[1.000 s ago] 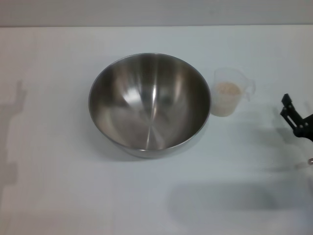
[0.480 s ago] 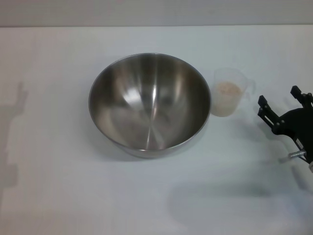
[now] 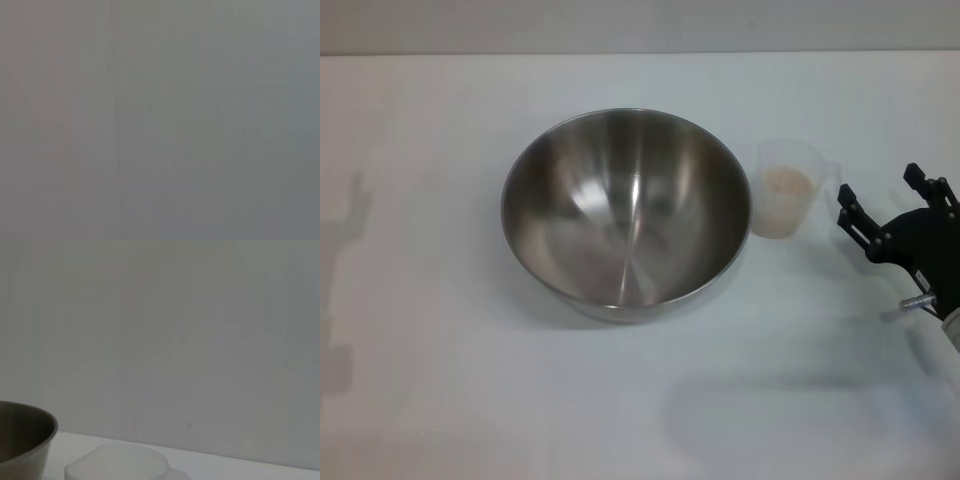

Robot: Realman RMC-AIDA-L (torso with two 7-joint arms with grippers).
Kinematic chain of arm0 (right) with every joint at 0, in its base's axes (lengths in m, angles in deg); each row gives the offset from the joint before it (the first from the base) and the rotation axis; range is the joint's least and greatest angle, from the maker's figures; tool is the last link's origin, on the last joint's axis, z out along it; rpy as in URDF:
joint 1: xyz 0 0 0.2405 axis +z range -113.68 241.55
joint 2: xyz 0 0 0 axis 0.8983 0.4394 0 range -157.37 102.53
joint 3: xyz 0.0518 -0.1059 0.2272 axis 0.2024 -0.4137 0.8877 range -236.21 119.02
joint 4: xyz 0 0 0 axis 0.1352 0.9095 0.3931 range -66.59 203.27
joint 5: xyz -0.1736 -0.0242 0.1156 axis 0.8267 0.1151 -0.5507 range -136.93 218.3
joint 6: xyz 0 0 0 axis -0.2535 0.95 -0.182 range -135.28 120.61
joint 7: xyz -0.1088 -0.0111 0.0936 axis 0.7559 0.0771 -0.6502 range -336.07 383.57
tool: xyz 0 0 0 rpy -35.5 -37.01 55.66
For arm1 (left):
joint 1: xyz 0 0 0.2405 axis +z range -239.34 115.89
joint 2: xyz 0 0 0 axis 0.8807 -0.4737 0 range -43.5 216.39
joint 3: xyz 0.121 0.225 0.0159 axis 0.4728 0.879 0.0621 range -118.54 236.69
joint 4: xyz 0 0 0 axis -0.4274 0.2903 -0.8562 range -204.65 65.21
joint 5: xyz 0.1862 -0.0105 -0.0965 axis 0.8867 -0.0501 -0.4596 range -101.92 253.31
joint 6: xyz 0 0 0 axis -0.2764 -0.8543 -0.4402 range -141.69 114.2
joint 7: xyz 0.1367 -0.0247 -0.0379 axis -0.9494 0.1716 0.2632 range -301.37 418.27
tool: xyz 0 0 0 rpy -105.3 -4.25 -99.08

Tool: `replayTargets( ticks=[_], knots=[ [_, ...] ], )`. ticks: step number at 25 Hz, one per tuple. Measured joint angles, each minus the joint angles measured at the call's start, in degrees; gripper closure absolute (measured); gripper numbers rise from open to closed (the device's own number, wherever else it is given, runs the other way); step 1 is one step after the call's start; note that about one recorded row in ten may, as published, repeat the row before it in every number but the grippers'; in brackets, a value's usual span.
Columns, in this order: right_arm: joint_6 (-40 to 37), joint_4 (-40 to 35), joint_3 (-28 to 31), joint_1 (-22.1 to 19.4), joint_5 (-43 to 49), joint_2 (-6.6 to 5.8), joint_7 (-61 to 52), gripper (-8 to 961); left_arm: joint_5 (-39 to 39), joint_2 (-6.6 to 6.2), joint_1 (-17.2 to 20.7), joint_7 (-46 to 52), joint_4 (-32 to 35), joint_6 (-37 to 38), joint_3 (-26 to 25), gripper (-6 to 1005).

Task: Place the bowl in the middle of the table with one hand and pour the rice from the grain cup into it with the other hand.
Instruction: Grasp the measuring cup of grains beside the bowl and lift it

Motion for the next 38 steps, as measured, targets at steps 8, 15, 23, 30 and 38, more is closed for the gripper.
replayTargets(
  ticks=[8,15,23,30,38],
  knots=[
    [1.9,0.0,0.0,1.2,0.1,0.0,-0.1,114,-0.1,0.0,0.7,0.0,-0.2,0.9,0.2,187],
    [2.5,0.0,0.2,1.6,0.1,0.0,-0.1,113,-0.3,0.0,0.7,0.0,-0.2,1.0,0.2,186],
    [3.0,-0.2,0.6,2.0,-0.1,0.0,-0.3,113,0.0,0.0,0.7,0.0,-0.2,1.0,0.2,186],
    [3.8,-0.2,0.8,2.5,-0.1,-0.08,-0.4,113,0.0,0.0,0.7,0.0,0.0,1.0,0.2,187],
    [3.8,-0.3,1.5,3.0,-0.2,-0.09,-0.4,114,0.0,0.0,0.7,0.0,0.2,1.0,0.2,186]
  ],
)
